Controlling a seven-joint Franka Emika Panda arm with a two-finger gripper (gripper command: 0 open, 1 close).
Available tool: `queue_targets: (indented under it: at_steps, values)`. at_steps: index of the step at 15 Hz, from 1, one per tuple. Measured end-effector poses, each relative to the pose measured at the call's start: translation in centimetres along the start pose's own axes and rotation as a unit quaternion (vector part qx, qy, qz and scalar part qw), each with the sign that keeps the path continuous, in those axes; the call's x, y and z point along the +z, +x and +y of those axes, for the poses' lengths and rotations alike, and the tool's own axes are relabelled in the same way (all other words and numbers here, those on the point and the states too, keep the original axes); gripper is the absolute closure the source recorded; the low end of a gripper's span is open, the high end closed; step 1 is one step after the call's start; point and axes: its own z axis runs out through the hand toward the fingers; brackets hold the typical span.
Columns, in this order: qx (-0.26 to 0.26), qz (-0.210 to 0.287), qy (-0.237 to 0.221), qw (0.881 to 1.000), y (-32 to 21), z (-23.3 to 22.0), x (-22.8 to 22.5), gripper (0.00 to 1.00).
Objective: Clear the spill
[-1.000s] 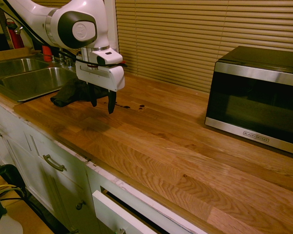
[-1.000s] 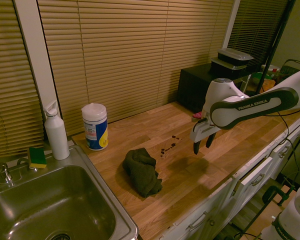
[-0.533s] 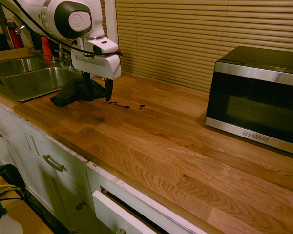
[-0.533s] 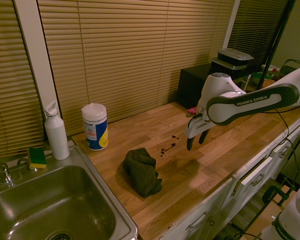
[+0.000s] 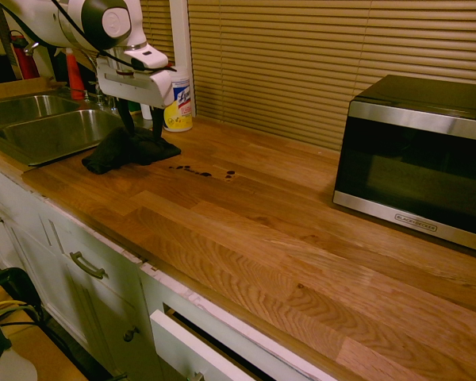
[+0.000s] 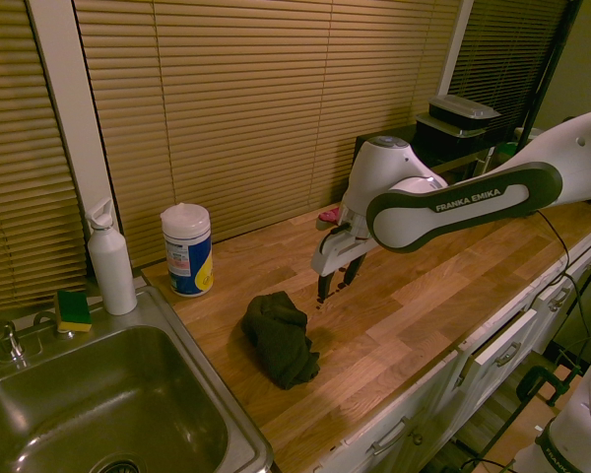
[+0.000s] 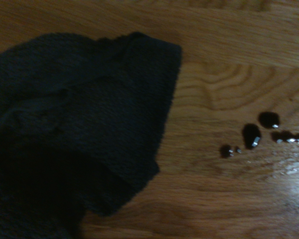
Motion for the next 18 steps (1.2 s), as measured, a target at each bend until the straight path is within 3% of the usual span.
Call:
queue_targets:
  at_steps: [11,18]
  values:
    - [-0.013,0.013,0.015,1.0,-5.0,-9.7,3.1,0.0]
    - [-0.01,0.012,0.0,1.0,-5.8,-12.5,7.4,0.0]
